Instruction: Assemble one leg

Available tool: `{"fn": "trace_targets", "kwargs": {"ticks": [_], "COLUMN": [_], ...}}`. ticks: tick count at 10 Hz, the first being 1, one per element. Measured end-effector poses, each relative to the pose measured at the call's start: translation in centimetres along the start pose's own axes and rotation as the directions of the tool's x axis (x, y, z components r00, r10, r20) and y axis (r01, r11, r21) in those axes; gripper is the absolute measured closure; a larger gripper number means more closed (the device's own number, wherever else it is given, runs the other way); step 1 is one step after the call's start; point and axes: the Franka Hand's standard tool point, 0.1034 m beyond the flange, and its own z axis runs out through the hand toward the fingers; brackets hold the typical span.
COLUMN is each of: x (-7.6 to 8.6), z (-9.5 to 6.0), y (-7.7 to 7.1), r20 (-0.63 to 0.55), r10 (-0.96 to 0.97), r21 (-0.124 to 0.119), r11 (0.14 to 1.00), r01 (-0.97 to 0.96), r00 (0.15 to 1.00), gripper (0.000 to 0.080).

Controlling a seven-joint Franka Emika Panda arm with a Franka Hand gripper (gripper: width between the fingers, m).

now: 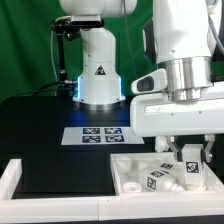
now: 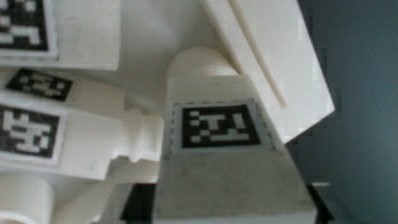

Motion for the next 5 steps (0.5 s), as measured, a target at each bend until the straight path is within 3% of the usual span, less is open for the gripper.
{"fn": "trace_targets", "kwargs": {"ticks": [5], "x": [-0.04], "z": [0.05], "y": [-0.08], "r20": [0.01], "r10": [0.087], "r21": [-0.021], "r11": [0.996], "r01": [-0.087], "r00": [0.996], "gripper": [0.0512]}}
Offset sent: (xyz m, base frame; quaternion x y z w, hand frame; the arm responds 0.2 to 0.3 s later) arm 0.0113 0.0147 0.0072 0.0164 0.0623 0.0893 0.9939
